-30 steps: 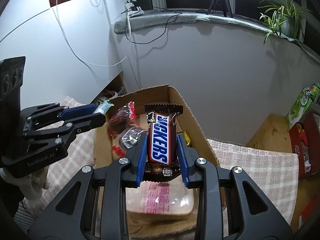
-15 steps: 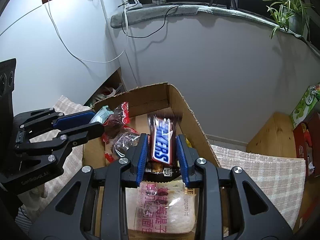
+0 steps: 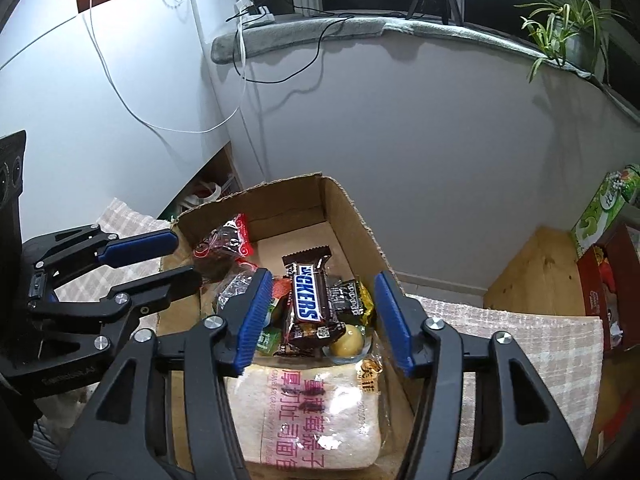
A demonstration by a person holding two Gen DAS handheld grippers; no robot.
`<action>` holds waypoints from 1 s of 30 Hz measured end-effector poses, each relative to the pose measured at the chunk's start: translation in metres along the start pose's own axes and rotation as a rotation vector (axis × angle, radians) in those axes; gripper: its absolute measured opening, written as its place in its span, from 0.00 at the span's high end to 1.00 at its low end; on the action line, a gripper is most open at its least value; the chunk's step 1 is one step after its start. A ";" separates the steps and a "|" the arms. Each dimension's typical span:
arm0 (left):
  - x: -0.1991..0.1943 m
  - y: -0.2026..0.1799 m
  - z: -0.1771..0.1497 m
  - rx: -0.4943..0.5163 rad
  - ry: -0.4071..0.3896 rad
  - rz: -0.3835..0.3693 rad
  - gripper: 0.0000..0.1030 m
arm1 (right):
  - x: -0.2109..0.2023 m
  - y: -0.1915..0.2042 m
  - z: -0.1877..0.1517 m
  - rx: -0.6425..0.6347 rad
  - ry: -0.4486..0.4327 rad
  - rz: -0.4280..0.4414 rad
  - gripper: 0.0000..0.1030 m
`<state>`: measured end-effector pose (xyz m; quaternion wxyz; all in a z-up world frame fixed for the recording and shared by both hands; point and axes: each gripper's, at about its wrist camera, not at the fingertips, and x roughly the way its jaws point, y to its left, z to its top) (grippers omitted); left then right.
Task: Organize snacks
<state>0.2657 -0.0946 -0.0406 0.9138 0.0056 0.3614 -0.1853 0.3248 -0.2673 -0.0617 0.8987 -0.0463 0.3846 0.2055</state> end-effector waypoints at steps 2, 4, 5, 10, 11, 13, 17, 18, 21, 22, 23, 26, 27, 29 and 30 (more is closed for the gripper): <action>-0.004 -0.001 -0.001 0.000 -0.007 0.000 0.52 | -0.006 -0.001 -0.001 0.007 -0.015 -0.008 0.24; -0.008 -0.001 -0.001 0.001 -0.012 0.002 0.52 | -0.013 -0.002 -0.002 0.014 -0.026 -0.012 0.21; -0.010 -0.001 -0.002 0.001 -0.014 0.002 0.52 | -0.015 -0.002 -0.002 0.016 -0.029 -0.013 0.21; -0.022 -0.003 -0.005 -0.005 -0.028 0.002 0.51 | -0.027 0.000 -0.006 0.027 -0.037 -0.025 0.20; -0.024 -0.003 -0.005 -0.006 -0.031 0.003 0.50 | -0.028 0.000 -0.006 0.027 -0.038 -0.026 0.20; -0.030 -0.004 -0.006 -0.010 -0.038 0.004 0.50 | -0.033 0.002 -0.010 0.026 -0.040 -0.034 0.20; -0.044 -0.006 -0.010 -0.022 -0.053 0.005 0.50 | -0.047 0.008 -0.018 0.025 -0.059 -0.051 0.20; -0.047 -0.006 -0.011 -0.024 -0.057 0.006 0.49 | -0.052 0.010 -0.020 0.024 -0.065 -0.056 0.20; -0.060 -0.010 -0.016 -0.021 -0.076 0.011 0.42 | -0.066 0.018 -0.028 0.019 -0.084 -0.068 0.20; -0.065 -0.011 -0.018 -0.018 -0.084 0.015 0.42 | -0.071 0.020 -0.030 0.016 -0.092 -0.074 0.20; -0.069 -0.013 -0.020 -0.018 -0.090 0.017 0.42 | -0.077 0.023 -0.033 0.013 -0.101 -0.083 0.20; -0.082 -0.016 -0.027 -0.024 -0.102 0.016 0.40 | -0.096 0.034 -0.043 0.005 -0.127 -0.113 0.09; -0.086 -0.018 -0.031 -0.029 -0.107 0.015 0.38 | -0.102 0.037 -0.047 0.003 -0.140 -0.121 0.06; -0.095 -0.021 -0.038 -0.032 -0.116 0.021 0.35 | -0.115 0.045 -0.056 -0.004 -0.170 -0.145 0.03; -0.100 -0.023 -0.043 -0.033 -0.120 0.027 0.35 | -0.123 0.049 -0.061 -0.006 -0.187 -0.159 0.02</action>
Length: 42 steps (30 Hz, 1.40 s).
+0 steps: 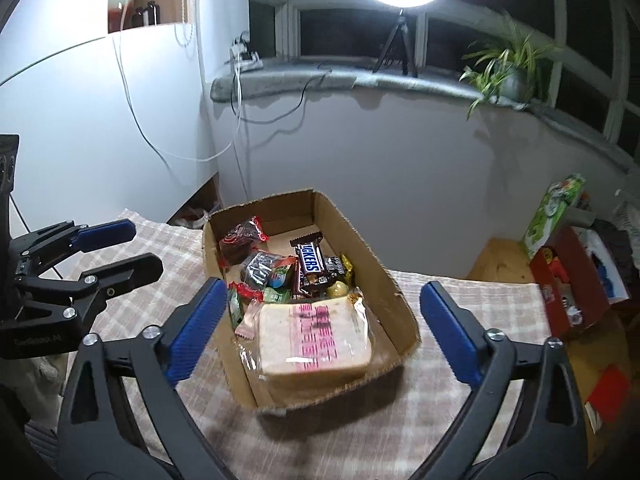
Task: Organize snacks
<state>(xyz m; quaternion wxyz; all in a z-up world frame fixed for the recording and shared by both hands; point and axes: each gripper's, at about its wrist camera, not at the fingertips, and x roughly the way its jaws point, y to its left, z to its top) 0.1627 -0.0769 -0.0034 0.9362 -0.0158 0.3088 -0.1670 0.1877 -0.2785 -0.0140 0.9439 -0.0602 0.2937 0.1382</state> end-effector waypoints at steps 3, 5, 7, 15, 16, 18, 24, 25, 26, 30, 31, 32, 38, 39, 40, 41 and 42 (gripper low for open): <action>-0.013 -0.003 -0.011 -0.010 -0.014 0.022 0.28 | -0.020 0.006 -0.010 0.007 -0.029 -0.022 0.00; -0.021 -0.005 -0.018 -0.017 -0.023 0.037 0.27 | -0.029 0.010 -0.016 0.015 -0.036 -0.033 0.00; -0.033 -0.005 -0.026 -0.039 -0.040 0.047 0.23 | -0.037 0.013 -0.024 0.020 -0.038 -0.047 0.00; -0.061 -0.009 -0.055 -0.101 -0.063 0.092 0.23 | -0.059 0.023 -0.055 0.075 -0.036 -0.071 0.00; -0.063 -0.010 -0.057 -0.095 -0.060 0.101 0.23 | -0.062 0.023 -0.057 0.082 -0.037 -0.069 0.00; -0.065 -0.011 -0.059 -0.094 -0.057 0.107 0.22 | -0.064 0.022 -0.060 0.089 -0.040 -0.069 0.00; -0.070 -0.014 -0.056 -0.099 -0.073 0.125 0.22 | -0.069 0.018 -0.064 0.094 -0.047 -0.075 0.00; -0.071 -0.015 -0.056 -0.100 -0.074 0.127 0.22 | -0.070 0.017 -0.064 0.097 -0.048 -0.074 0.00; -0.071 -0.016 -0.056 -0.102 -0.073 0.126 0.22 | -0.070 0.016 -0.064 0.097 -0.048 -0.076 0.00; -0.070 -0.020 -0.058 -0.093 -0.068 0.135 0.22 | -0.071 0.012 -0.062 0.101 -0.056 -0.091 0.00; -0.070 -0.021 -0.057 -0.092 -0.066 0.135 0.22 | -0.071 0.012 -0.061 0.105 -0.056 -0.088 0.00; -0.069 -0.021 -0.058 -0.091 -0.063 0.136 0.22 | -0.071 0.011 -0.061 0.108 -0.058 -0.087 0.00; -0.071 -0.019 -0.059 -0.104 -0.065 0.133 0.22 | -0.071 0.011 -0.061 0.101 -0.056 -0.093 0.00; -0.071 -0.019 -0.059 -0.107 -0.067 0.133 0.22 | -0.072 0.011 -0.060 0.095 -0.057 -0.095 0.00; -0.072 -0.018 -0.059 -0.109 -0.069 0.132 0.22 | -0.073 0.011 -0.060 0.090 -0.059 -0.098 0.00; -0.072 -0.018 -0.059 -0.109 -0.069 0.133 0.22 | -0.073 0.013 -0.059 0.089 -0.061 -0.101 0.00; -0.072 -0.018 -0.059 -0.109 -0.070 0.134 0.22 | -0.074 0.014 -0.059 0.090 -0.063 -0.100 0.00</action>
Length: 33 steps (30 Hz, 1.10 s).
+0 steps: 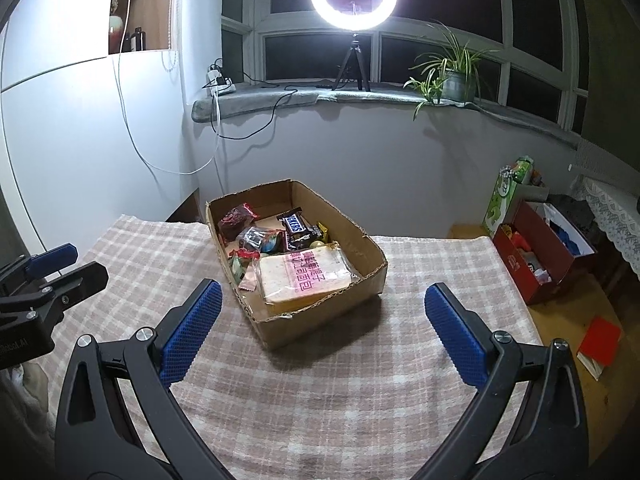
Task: Organize snacks
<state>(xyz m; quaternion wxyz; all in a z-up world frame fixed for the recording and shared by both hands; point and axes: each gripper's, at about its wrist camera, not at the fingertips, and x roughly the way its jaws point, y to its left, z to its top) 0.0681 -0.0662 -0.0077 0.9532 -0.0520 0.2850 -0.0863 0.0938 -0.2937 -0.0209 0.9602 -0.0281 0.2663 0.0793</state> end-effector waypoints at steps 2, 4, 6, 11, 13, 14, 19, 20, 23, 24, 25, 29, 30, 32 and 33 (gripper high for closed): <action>-0.001 0.001 -0.001 -0.001 0.000 0.002 0.22 | -0.001 0.001 0.001 0.002 -0.003 0.002 0.00; -0.002 0.003 -0.001 -0.003 -0.001 0.003 0.22 | -0.001 0.002 0.001 0.001 -0.005 0.001 0.00; -0.003 0.004 -0.002 -0.006 -0.001 0.002 0.22 | -0.001 0.003 0.001 0.000 -0.006 0.002 0.00; -0.003 0.005 -0.003 -0.011 -0.002 0.002 0.22 | -0.001 0.008 0.002 -0.013 -0.003 0.002 0.00; -0.003 0.005 -0.003 -0.012 -0.001 0.001 0.22 | 0.000 0.009 0.002 -0.014 -0.002 0.004 0.00; -0.003 0.005 -0.003 -0.012 -0.002 0.002 0.22 | -0.001 0.009 0.002 -0.014 -0.002 0.004 0.00; -0.004 0.005 -0.003 -0.007 0.000 0.004 0.22 | 0.002 0.012 0.001 -0.018 0.004 0.006 0.00; -0.004 0.005 -0.003 -0.008 0.001 0.004 0.22 | 0.002 0.012 0.001 -0.017 0.004 0.005 0.00; -0.004 0.006 -0.003 -0.012 0.003 0.007 0.22 | 0.002 0.012 0.000 -0.016 0.004 0.005 0.00; -0.004 0.006 -0.003 -0.012 0.002 0.008 0.22 | 0.002 0.013 0.000 -0.017 0.004 0.004 0.00; -0.004 0.006 -0.003 -0.012 0.004 0.007 0.22 | 0.002 0.013 0.000 -0.017 0.004 0.003 0.00; -0.002 0.007 -0.003 -0.012 0.007 0.006 0.22 | 0.005 0.011 -0.002 -0.012 0.008 0.005 0.00; -0.002 0.007 -0.003 -0.011 0.006 0.004 0.22 | 0.006 0.011 -0.003 -0.011 0.010 0.006 0.00; -0.001 0.007 -0.003 -0.011 0.006 0.003 0.22 | 0.008 0.010 -0.004 -0.012 0.013 0.006 0.00; -0.001 0.007 -0.004 -0.013 0.006 0.003 0.22 | 0.009 0.010 -0.005 -0.012 0.015 0.006 0.00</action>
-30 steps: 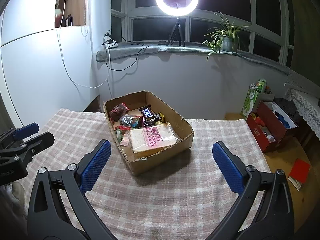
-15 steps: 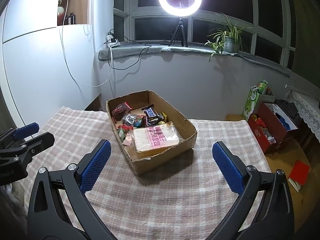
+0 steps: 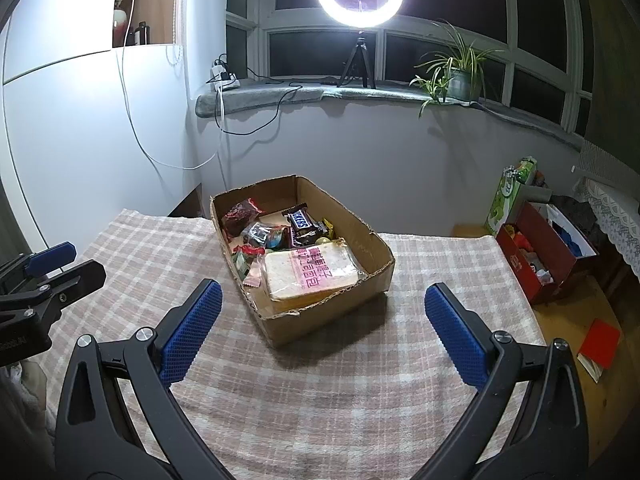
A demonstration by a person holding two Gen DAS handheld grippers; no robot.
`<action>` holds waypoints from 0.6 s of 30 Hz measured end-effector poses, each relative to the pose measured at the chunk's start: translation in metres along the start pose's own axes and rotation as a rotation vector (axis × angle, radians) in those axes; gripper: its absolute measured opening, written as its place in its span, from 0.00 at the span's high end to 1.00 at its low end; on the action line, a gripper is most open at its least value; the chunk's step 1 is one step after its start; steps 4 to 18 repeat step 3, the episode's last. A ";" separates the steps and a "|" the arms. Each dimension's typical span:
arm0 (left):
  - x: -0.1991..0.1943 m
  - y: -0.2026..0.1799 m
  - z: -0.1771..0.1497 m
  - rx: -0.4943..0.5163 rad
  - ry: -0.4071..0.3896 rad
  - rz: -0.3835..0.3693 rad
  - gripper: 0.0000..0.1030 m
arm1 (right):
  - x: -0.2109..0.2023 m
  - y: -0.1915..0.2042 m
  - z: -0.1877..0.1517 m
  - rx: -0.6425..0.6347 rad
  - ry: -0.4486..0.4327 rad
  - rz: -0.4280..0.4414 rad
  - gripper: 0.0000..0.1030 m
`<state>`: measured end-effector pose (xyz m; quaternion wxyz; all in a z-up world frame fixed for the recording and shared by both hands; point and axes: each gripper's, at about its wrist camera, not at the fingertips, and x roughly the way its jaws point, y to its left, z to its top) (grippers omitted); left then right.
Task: Organize snacks
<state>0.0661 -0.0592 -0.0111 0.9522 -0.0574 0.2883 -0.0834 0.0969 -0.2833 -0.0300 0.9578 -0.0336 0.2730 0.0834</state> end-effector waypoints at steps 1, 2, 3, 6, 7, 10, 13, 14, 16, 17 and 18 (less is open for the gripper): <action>0.000 0.000 0.000 -0.001 0.001 -0.002 0.22 | 0.001 -0.001 0.000 0.000 0.002 0.000 0.00; 0.001 0.000 0.000 0.000 0.002 -0.001 0.22 | 0.002 -0.001 -0.001 0.000 0.004 0.000 0.00; 0.002 0.000 0.000 0.003 0.007 0.002 0.22 | 0.003 -0.002 -0.002 0.000 0.007 -0.001 0.00; 0.002 0.000 0.000 0.003 0.007 0.002 0.22 | 0.003 -0.002 -0.002 0.000 0.007 -0.001 0.00; 0.002 0.000 0.000 0.003 0.007 0.002 0.22 | 0.003 -0.002 -0.002 0.000 0.007 -0.001 0.00; 0.002 0.000 0.000 0.003 0.007 0.002 0.22 | 0.003 -0.002 -0.002 0.000 0.007 -0.001 0.00; 0.002 0.000 0.000 0.003 0.007 0.002 0.22 | 0.003 -0.002 -0.002 0.000 0.007 -0.001 0.00; 0.002 0.000 0.000 0.003 0.007 0.002 0.22 | 0.003 -0.002 -0.002 0.000 0.007 -0.001 0.00; 0.002 0.000 0.000 0.003 0.007 0.002 0.22 | 0.003 -0.002 -0.002 0.000 0.007 -0.001 0.00; 0.002 0.000 0.000 0.003 0.007 0.002 0.22 | 0.003 -0.002 -0.002 0.000 0.007 -0.001 0.00; 0.002 0.000 0.000 0.003 0.007 0.002 0.22 | 0.003 -0.002 -0.002 0.000 0.007 -0.001 0.00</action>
